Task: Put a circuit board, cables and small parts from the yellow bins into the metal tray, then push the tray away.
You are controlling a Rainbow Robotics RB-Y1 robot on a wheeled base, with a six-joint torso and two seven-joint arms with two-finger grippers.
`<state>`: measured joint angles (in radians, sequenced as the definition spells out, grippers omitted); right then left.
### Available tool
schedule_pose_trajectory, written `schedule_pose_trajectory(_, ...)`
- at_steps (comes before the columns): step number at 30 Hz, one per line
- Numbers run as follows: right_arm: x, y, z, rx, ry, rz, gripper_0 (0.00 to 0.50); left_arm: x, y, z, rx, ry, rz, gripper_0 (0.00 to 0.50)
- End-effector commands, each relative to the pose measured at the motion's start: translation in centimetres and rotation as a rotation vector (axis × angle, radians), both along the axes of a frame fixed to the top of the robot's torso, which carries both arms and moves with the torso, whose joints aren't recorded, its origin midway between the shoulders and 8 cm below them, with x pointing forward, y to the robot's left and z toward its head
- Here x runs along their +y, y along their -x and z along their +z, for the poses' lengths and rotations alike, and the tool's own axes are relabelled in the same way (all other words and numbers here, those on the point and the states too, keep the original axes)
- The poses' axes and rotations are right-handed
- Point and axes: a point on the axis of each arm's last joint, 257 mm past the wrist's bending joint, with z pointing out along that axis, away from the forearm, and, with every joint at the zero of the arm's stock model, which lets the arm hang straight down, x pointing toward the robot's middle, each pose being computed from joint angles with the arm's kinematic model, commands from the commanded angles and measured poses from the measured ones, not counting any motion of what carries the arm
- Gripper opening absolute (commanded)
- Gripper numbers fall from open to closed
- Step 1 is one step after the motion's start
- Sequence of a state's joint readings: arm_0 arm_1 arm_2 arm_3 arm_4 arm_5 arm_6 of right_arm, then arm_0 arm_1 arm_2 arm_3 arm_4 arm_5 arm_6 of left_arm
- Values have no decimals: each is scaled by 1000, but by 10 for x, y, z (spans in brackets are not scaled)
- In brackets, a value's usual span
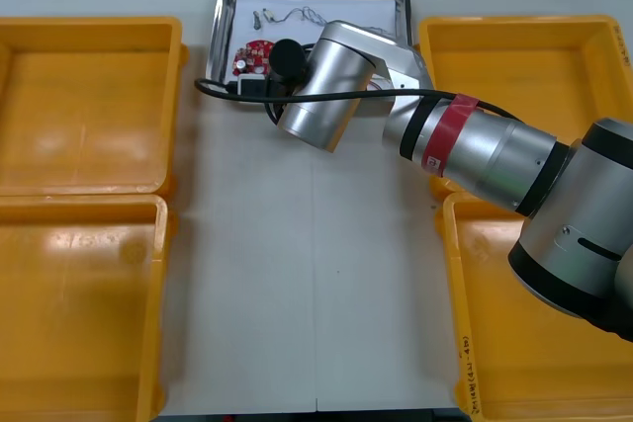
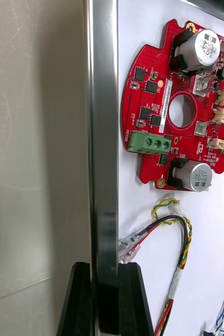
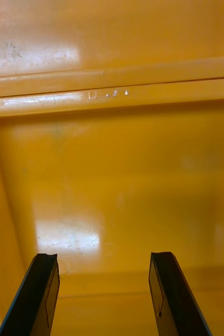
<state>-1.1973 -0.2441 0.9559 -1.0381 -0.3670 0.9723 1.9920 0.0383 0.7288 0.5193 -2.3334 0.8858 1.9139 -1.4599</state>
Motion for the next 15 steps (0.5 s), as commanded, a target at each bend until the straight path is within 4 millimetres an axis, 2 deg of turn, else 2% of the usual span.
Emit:
schedule_pose_trajectory(1, 33, -4, 37, -96, 12, 78, 0, -2, 10, -10, 25, 33, 71, 500)
schedule_pose_trajectory(5, 32, -6, 35, -98, 14, 80, 3, -2, 10, -10, 25, 33, 71, 500)
schedule_pose_trajectory(6, 30, -6, 34, -98, 19, 79, 146, -2, 10, -10, 25, 33, 71, 500)
schedule_pose_trajectory(7, 31, -6, 36, -100, 20, 82, 182, -2, 10, -10, 25, 33, 71, 500)
schedule_pose_trajectory(8, 31, -6, 35, -100, 23, 83, 182, -2, 10, -10, 25, 33, 71, 500)
schedule_pose_trajectory(9, 29, -6, 33, -97, 28, 80, 265, -2, 10, -10, 25, 33, 71, 500)
schedule_pose_trajectory(11, 28, -7, 33, -96, 34, 77, 278, -2, 10, -10, 25, 33, 71, 500)
schedule_pose_trajectory(12, 27, -7, 32, -96, 37, 77, 310, -2, 10, -10, 25, 33, 71, 500)
schedule_pose_trajectory(13, 26, -7, 32, -96, 42, 77, 310, -2, 10, -10, 25, 33, 71, 500)
schedule_pose_trajectory(14, 25, -7, 30, -92, 42, 74, 357, -2, 10, -10, 25, 33, 71, 500)
schedule_pose_trajectory(15, 25, -7, 30, -92, 42, 74, 357, -2, 10, -10, 25, 33, 71, 500)
